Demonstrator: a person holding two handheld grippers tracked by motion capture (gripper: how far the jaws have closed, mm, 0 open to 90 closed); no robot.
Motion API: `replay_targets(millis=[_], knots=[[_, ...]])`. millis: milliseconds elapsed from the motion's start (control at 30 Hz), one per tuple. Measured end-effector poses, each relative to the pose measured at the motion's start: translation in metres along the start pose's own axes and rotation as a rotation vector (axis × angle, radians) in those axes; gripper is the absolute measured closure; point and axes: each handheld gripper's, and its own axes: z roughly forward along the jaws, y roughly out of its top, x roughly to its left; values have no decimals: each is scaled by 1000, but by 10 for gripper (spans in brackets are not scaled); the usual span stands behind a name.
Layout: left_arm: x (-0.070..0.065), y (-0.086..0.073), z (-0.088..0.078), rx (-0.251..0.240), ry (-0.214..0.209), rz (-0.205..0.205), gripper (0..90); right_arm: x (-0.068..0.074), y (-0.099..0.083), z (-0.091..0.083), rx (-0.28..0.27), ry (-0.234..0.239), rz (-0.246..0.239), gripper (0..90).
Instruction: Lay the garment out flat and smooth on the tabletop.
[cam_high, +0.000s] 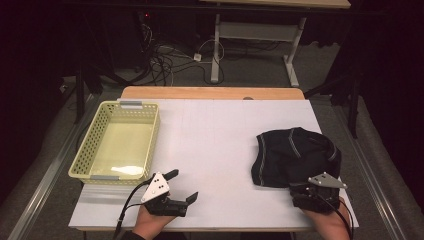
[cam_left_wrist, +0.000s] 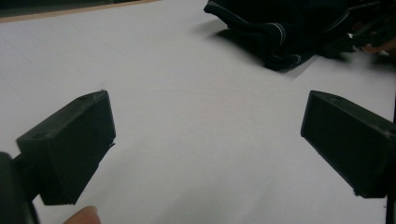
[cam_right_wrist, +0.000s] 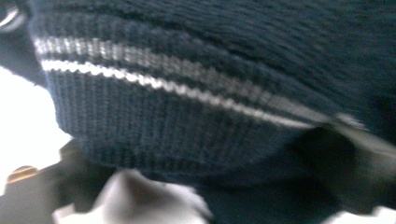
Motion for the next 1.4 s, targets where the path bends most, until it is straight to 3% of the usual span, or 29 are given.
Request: replay_targets(millis=[33, 67, 100, 133, 233, 333, 433, 467, 500, 533, 567, 800, 833, 867, 900, 933, 1067, 1100, 1233, 1333, 1400], knots=[[0, 0, 0, 0, 2, 0, 25, -3, 2, 1, -9, -12, -1, 306], [0, 0, 0, 0, 3, 0, 25, -10, 3, 5, -23, -28, -13, 483], [0, 0, 0, -1, 5, 0, 25, -10, 3, 5, -23, -28, -13, 483], [-1, 0, 0, -2, 5, 1, 28, -15, 4, 6, -33, -39, -49, 647], [0, 0, 0, 1, 3, -1, 28, -20, 1, 5, -62, -3, -42, 714], [0, 0, 0, 3, 2, -3, 28, -18, 0, 2, -78, 26, -44, 725], [0, 0, 0, 4, 1, -5, 28, -11, 0, -5, -114, 105, -38, 731], [0, 0, 0, 3, 0, -6, 28, 0, 1, -11, -137, 155, -53, 732], [0, 0, 0, 3, 0, -6, 28, 0, 1, -11, -137, 155, -53, 732], [0, 0, 0, 3, -1, -6, 28, 13, 3, -17, -155, 207, -79, 734], [0, 0, 0, 3, -1, -6, 28, 13, 3, -17, -155, 207, -79, 734], [1, 0, 0, 3, -7, -4, 28, 62, 11, -34, -197, 369, -176, 736], [1, 0, 0, 3, -8, -4, 28, 77, 13, -37, -203, 407, -203, 735], [1, 0, 0, 2, -9, -4, 28, 77, 13, -37, -203, 407, -203, 735], [1, 0, 0, 2, -10, -4, 28, 91, 14, -40, -210, 448, -218, 735], [1, 0, 0, 2, -11, -4, 28, 91, 14, -40, -210, 448, -218, 735], [1, 0, 0, 2, -12, -5, 28, 121, 15, -46, -218, 545, -257, 734], [1, 0, 0, 2, -13, -5, 28, 121, 15, -46, -218, 545, -257, 734], [1, 0, 0, 2, -13, -5, 29, 138, 16, -52, -228, 620, -271, 733], [1, 0, 0, 1, -13, -5, 28, 142, 17, -54, -240, 614, -273, 724], [1, 0, 0, 1, -13, -5, 28, 136, 18, -54, -256, 591, -245, 719]])
